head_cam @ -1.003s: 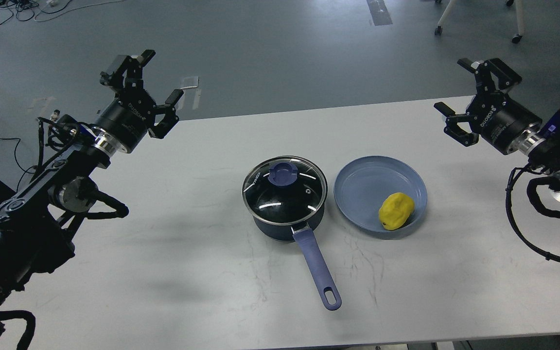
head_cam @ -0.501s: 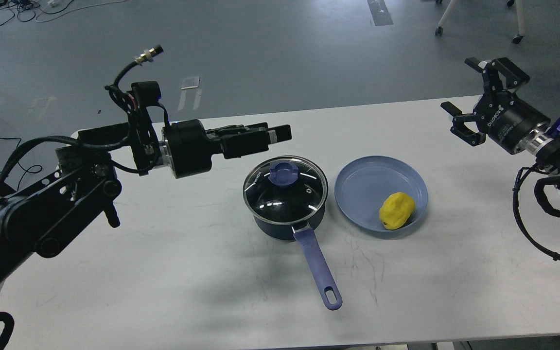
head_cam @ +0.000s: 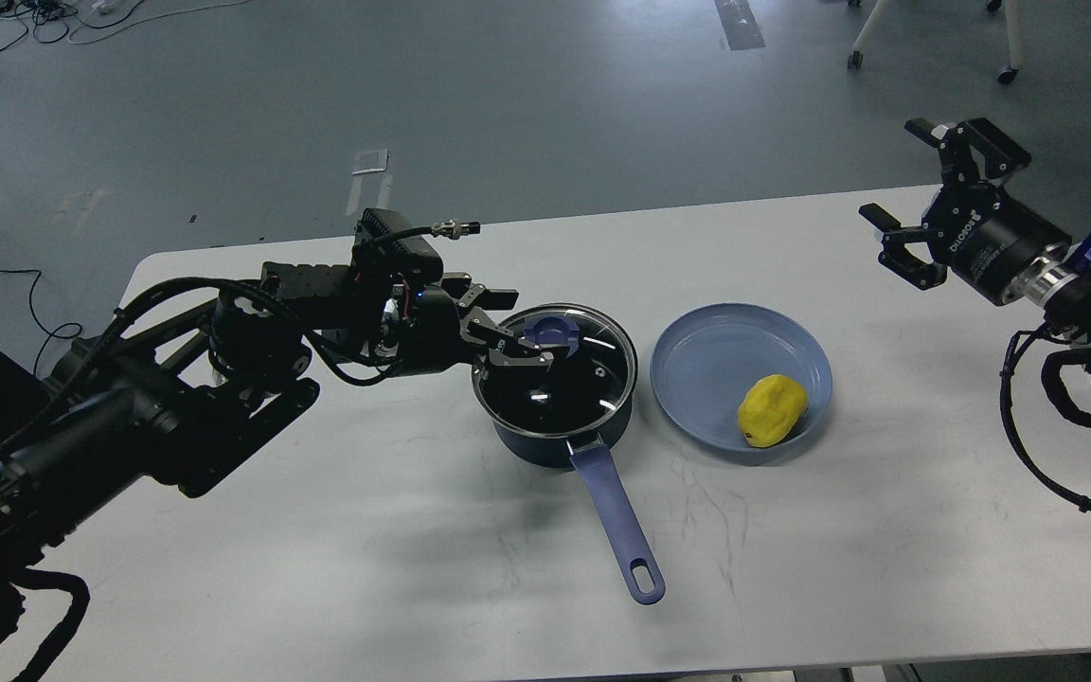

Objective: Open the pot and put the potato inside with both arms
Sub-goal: 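Lower the left gripper onto the blue lid knob and grasp it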

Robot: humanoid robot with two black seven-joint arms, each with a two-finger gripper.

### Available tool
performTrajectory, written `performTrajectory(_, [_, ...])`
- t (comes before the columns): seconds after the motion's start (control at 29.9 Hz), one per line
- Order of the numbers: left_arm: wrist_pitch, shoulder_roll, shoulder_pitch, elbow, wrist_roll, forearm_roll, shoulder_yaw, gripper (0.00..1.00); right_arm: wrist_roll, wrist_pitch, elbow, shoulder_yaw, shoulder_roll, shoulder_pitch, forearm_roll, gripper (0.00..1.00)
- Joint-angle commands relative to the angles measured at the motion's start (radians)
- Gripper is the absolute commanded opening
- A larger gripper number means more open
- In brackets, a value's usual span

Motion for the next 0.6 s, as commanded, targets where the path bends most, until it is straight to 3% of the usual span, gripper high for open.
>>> performTrajectory(0.0, [0.007,-0.014,-0.005,0.021,0.000,-0.001,0.023,0.98,0.000,0.000,0.000,0.004,0.000,0.000,0.002,1.00])
performTrajectory(0.57, [0.007,-0.043,0.001,0.042,0.000,-0.012,0.028,0.98,0.000,0.000,0.006,0.004,-0.001,-0.002,0.000,1.00])
